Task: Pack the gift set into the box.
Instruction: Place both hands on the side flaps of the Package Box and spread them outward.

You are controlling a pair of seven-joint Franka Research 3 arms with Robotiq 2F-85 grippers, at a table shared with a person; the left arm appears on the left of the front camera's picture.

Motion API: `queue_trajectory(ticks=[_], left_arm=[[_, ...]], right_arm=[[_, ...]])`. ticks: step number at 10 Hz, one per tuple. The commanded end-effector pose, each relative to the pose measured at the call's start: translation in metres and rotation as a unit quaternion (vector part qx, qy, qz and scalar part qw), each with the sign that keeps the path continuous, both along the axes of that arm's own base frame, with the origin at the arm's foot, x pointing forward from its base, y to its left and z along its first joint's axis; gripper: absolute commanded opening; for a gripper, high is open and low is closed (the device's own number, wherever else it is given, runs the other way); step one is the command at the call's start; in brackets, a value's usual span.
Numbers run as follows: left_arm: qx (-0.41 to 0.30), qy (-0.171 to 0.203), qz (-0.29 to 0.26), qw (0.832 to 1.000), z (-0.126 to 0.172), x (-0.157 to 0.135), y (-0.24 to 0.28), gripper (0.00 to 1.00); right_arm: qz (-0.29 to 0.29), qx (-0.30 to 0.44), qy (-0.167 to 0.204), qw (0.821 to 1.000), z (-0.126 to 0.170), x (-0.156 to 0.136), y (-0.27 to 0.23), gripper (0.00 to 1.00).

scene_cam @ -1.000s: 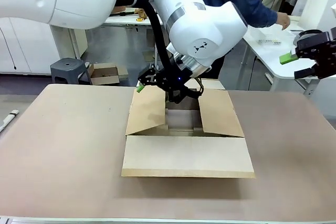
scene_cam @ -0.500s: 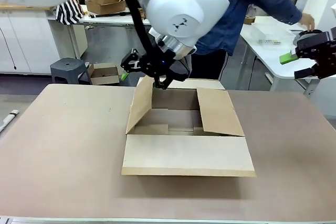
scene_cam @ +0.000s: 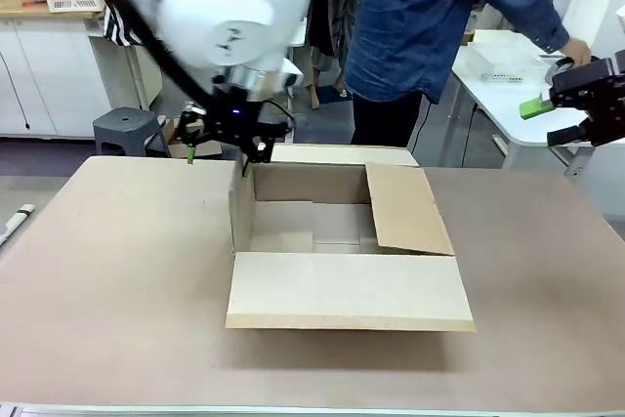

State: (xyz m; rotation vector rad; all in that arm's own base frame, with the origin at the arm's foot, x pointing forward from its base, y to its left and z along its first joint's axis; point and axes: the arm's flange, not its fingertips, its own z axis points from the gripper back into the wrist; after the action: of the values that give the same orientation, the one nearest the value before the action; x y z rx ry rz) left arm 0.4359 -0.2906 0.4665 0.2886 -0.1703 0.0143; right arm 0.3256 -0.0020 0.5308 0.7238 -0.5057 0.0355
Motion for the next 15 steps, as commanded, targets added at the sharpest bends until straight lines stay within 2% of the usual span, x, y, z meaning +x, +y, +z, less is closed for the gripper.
queue_trajectory(ticks=[1,3,4,5,8,9,10,11,12,13,14,15], left_arm=[[-0.074,0.001,-0.045,0.996,-0.005,-0.025,0.049,1.0],[-0.156,0.015,-0.122,0.98,-0.022,-0.018,0.087,1.0],[-0.213,0.016,-0.149,0.965,-0.031,-0.01,0.104,1.0],[-0.106,-0.014,-0.068,0.992,-0.006,-0.012,0.059,1.0],[-0.106,-0.014,-0.068,0.992,-0.006,-0.012,0.059,1.0],[-0.106,-0.014,-0.068,0.992,-0.006,-0.012,0.059,1.0],[-0.106,-0.014,-0.068,0.992,-0.006,-0.012,0.059,1.0],[-0.106,-0.014,-0.068,0.992,-0.006,-0.012,0.059,1.0],[-0.106,-0.014,-0.068,0.992,-0.006,-0.012,0.059,1.0],[-0.106,-0.014,-0.068,0.992,-0.006,-0.012,0.059,1.0],[-0.106,-0.014,-0.068,0.992,-0.006,-0.012,0.059,1.0],[-0.106,-0.014,-0.068,0.992,-0.006,-0.012,0.059,1.0]], right_arm=[[0.011,0.008,-0.01,1.0,0.001,0.003,-0.001,1.0],[0.011,0.008,-0.01,1.0,0.001,0.003,-0.001,1.0],[0.011,0.008,-0.01,1.0,0.001,0.003,-0.001,1.0],[0.011,0.008,-0.01,1.0,0.001,0.003,-0.001,1.0],[0.0,0.0,0.0,1.0,0.0,0.0,0.0,1.0],[0.042,-0.077,-0.013,0.996,0.019,0.032,0.075,1.0],[0.086,-0.13,0.001,0.988,0.014,0.067,0.157,1.0],[0.089,-0.192,0.019,0.977,-0.009,0.09,0.226,1.0],[0.085,-0.274,0.012,0.958,-0.037,0.098,0.276,1.0],[0.087,-0.35,-0.028,0.932,-0.056,0.094,0.305,1.0],[0.087,-0.358,-0.011,0.929,-0.042,0.089,0.273,1.0],[0.14,-0.234,-0.01,0.962,-0.056,0.052,0.296,1.0]])
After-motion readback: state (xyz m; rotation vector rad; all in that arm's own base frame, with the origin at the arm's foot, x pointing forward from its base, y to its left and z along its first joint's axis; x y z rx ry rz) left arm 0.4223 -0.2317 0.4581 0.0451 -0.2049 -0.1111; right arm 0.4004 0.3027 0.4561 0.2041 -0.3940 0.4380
